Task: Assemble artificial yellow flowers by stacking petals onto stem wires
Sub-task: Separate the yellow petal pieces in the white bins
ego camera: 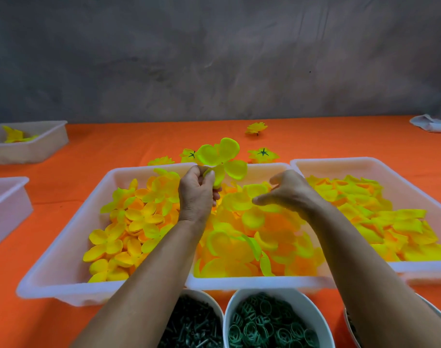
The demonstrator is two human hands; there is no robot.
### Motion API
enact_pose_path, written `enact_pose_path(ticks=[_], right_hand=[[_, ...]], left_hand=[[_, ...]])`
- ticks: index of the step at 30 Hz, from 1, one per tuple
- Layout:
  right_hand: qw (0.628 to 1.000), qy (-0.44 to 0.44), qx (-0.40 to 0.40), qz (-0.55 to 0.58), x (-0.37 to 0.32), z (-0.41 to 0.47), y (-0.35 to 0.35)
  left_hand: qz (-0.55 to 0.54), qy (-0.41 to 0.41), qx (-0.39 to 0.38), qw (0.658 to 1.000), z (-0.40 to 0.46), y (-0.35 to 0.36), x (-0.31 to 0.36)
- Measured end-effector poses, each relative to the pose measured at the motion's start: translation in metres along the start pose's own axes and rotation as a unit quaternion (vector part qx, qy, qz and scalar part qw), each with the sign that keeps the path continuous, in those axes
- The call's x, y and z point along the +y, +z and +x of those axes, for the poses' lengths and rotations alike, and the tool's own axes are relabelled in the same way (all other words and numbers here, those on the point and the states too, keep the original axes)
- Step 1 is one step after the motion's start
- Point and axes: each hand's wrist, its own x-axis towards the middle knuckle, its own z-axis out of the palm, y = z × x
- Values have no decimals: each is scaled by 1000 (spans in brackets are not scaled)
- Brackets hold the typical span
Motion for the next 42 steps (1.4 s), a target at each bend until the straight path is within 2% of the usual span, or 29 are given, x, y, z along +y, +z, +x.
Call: enact_pose_path(ticks=[2,4,11,15,18,20,24,26,30,33,37,40,42], right_hand=[[999,1,-13,-42,1,0,4],[999,-6,-1,-35,2,0,5],[979,-1,116,166,7,10,-5],[968,-18,176,181,8,13,-1],[966,-20,161,201,7,11,9],[974,-13,152,165,3,7,18],[996,-10,51,70,-4,-3,31],[999,-15,36,35,-5,-6,32],[994,-20,109,-6,-4,-12,24],[998,-22,57,-15,-2,-18,23],[995,-44,-7,-92,-3,-26,28],[992,-60,-16,-109,-4,-31,25],[993,-75,7,-96,-3,-35,17]], left_hand=[[-8,-7,-4,1000,-1,0,1],[-10,-9,-6,1000,-1,0,1],[-27,-7,-6,1000,-3,0,4],[-35,-5,-20,999,-4,-1,7],[-29,5,-44,999,-6,-1,7],[-2,32,-57,998,-6,0,5],[119,69,-110,984,-5,2,-7],[186,60,-145,970,-5,4,-11],[328,55,-181,925,-7,7,-12],[377,75,-213,899,-11,10,-10],[428,69,-257,863,-15,13,-11],[429,65,-247,867,-15,12,-10],[415,65,-228,879,-12,10,-9]])
